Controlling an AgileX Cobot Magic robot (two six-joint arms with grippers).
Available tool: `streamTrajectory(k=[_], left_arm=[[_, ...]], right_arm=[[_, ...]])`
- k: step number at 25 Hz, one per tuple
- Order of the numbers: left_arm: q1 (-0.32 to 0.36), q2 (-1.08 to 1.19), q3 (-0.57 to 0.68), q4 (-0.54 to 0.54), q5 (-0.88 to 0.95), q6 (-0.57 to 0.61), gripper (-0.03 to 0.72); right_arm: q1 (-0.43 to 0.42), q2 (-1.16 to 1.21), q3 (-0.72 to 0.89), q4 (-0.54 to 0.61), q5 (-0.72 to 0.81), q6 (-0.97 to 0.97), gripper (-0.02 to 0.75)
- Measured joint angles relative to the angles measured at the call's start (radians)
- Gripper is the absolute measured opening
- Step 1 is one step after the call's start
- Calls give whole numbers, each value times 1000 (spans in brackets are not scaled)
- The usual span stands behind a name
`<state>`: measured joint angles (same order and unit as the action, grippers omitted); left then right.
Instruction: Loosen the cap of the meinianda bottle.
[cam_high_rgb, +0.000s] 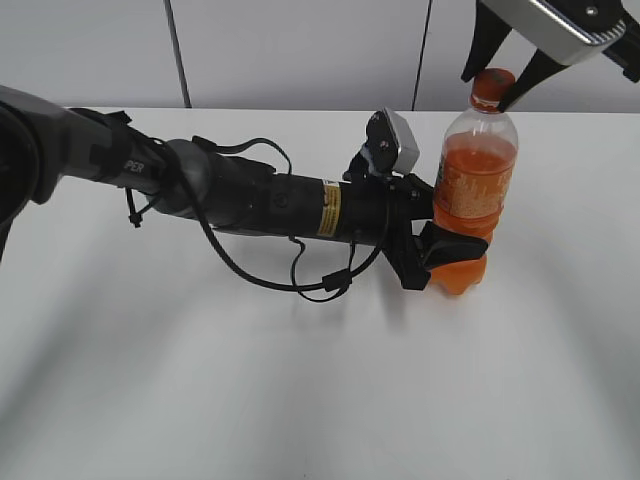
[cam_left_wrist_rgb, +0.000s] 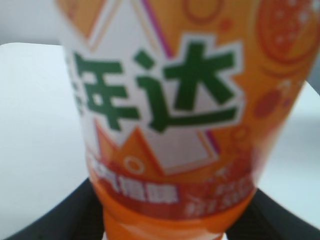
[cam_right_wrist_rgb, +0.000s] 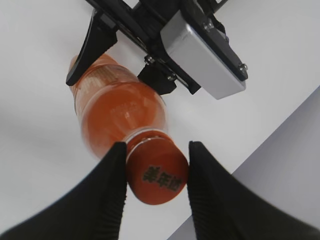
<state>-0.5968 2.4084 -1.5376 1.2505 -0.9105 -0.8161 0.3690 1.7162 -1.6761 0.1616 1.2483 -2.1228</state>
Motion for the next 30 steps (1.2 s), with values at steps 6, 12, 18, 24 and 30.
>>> streamTrajectory(k=[6,12,18,24,30], left_arm=[[0,0,0,0,0,-1,403],[0,0,0,0,1,-2,403],[0,0,0,0,1,-3,403],[0,0,0,5,2,-4,403],[0,0,0,13,2,-7,403]], right_arm=[[0,0,0,-7,0,0,279],[0,0,0,-9,0,-31,279],[0,0,0,-16,-1,-122,279],[0,0,0,-16,-1,-253,279],[0,0,0,-16,-1,-389,279]])
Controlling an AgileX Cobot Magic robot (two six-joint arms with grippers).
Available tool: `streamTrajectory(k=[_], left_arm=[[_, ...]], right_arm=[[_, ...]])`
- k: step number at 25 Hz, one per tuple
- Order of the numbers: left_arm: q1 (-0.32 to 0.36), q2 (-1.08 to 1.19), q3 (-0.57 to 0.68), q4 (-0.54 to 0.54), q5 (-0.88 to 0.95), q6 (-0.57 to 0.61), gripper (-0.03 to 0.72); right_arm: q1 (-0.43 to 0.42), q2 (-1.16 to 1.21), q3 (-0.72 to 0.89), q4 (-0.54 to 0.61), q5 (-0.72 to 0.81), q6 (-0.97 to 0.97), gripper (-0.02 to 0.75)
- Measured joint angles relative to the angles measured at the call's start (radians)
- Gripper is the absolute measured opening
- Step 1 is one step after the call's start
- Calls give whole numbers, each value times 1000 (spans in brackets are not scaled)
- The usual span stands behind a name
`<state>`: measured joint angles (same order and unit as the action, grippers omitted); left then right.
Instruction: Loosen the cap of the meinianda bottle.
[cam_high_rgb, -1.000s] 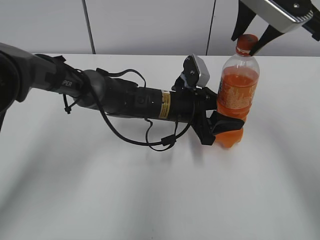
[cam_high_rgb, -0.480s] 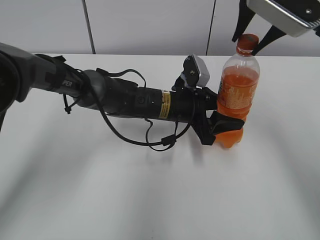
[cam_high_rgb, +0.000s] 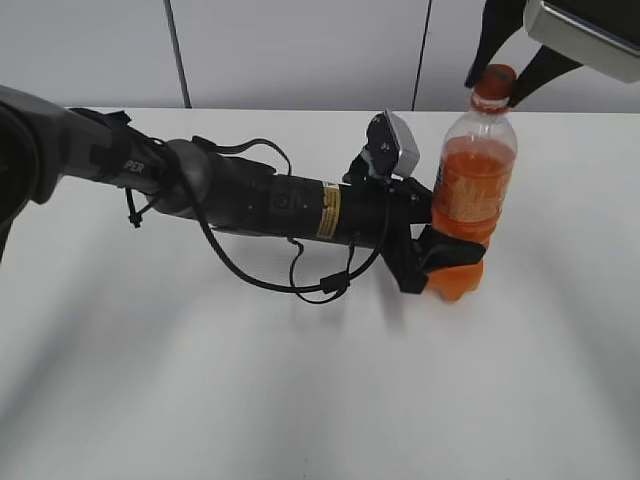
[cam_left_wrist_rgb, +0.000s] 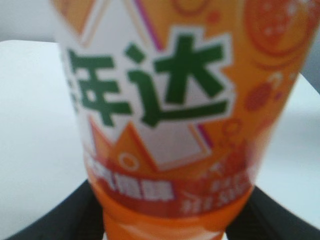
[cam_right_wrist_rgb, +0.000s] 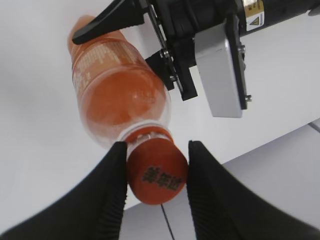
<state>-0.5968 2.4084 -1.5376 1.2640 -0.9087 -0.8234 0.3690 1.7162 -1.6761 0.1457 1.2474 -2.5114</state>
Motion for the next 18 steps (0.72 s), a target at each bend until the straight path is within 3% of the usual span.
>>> streamTrajectory(k=[6,11,15,18], left_arm=[[0,5,2,44,31,-7,401],[0,5,2,44,31,-7,401],[0,5,2,44,31,-7,401],[0,5,2,44,31,-8,401]], right_arm=[[0,-26,-12,8,-22,-164,272],[0,-27,-12,-21,-22,-185,272],[0,-27,-12,-63,-22,-91,272],[0,-27,-12,-158,-22,123,272]])
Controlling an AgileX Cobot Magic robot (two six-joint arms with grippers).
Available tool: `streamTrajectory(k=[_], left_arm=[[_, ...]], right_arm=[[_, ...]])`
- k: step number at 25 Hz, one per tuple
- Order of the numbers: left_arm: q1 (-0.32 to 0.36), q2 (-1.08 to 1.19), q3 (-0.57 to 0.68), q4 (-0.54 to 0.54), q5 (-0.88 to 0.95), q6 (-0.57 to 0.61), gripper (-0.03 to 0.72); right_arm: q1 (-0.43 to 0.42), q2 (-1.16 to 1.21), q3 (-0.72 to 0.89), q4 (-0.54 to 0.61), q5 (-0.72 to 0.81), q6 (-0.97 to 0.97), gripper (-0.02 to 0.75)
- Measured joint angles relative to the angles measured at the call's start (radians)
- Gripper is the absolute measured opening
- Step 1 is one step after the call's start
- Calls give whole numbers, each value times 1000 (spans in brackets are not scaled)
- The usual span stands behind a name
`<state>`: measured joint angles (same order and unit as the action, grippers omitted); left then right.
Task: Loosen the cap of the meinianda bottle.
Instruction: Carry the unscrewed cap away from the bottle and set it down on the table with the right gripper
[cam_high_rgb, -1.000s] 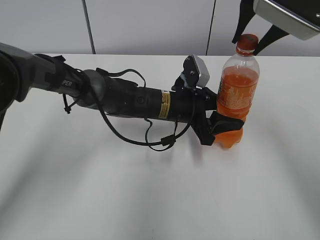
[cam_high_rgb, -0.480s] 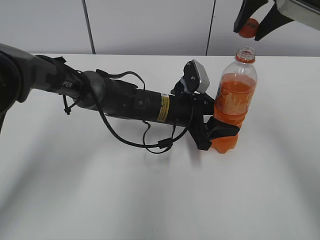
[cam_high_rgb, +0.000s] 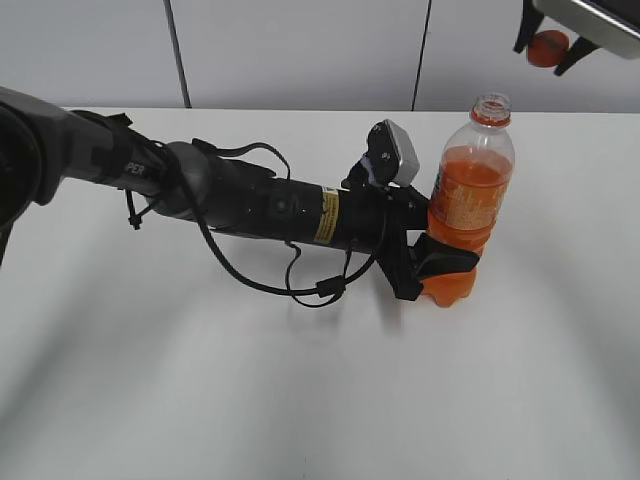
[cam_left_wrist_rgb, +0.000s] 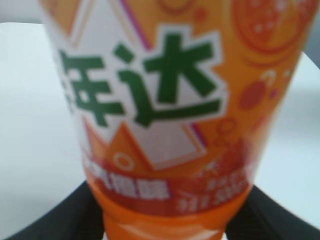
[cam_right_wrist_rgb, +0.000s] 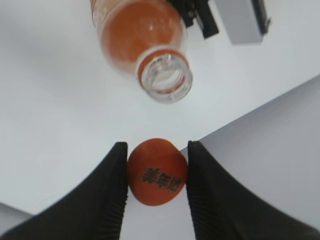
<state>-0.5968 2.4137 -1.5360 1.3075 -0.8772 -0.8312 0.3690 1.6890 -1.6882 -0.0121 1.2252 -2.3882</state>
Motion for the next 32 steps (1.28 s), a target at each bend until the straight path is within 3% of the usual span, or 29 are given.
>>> streamTrajectory(k=[7,10,16,21,26,32], left_arm=[[1,0,0,-6,-2,0,401],[1,0,0,-8,-2,0,401],[1,0,0,-9,0,0,401],[1,0,0,-11,-1,0,401],[1,1,2,-57,5,0,401],[1,2,5,-101,26,49,401]], right_arm=[[-11,21,0,-236,0,877,272],[-30,32,0,-208,0,1204,272],[-127,33,22,-44,-35,1837,272],[-261,33,142,-15,-168,2086,272],[-393,33,321,50,-401,2149,272],[-430,42,531,74,-663,2151,272]])
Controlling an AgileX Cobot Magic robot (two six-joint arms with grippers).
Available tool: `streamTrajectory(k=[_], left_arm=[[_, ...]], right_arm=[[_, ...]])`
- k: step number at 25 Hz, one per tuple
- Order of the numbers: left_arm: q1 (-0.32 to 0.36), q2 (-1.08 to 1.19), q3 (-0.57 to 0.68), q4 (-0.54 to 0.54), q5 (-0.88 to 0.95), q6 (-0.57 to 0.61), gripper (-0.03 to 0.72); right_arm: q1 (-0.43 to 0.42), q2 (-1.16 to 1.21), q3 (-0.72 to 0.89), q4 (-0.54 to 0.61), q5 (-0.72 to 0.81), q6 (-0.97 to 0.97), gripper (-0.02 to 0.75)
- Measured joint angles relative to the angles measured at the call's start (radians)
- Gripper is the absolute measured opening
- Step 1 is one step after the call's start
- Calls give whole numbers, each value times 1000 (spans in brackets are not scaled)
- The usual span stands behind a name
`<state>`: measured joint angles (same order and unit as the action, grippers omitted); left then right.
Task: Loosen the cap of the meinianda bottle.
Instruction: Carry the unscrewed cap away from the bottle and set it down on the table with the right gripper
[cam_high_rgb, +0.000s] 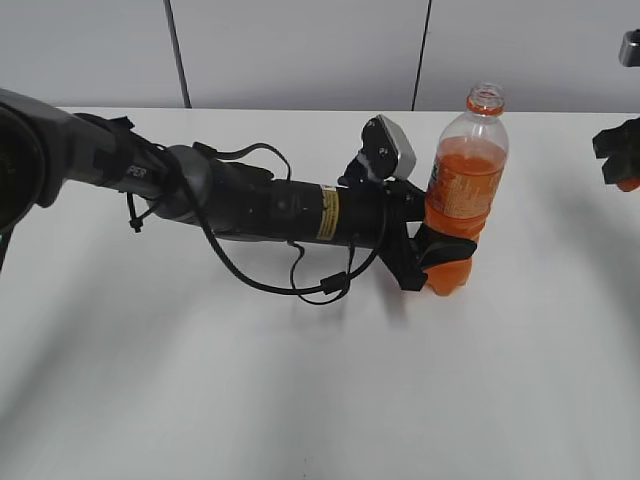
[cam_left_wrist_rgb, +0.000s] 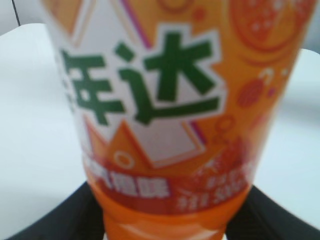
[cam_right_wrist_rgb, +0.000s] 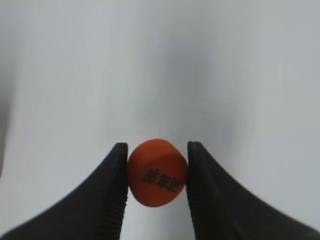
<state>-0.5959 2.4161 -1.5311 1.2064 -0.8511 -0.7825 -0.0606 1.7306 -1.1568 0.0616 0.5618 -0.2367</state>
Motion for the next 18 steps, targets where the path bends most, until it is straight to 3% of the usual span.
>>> streamTrajectory(k=[6,18], left_arm=[[0,0,0,-26,34,25,401],[0,0,0,-39,44,27,401]], right_arm=[[0,116,34,-11,-120,-4,272],[0,291,34,-14,-193,-27,272]])
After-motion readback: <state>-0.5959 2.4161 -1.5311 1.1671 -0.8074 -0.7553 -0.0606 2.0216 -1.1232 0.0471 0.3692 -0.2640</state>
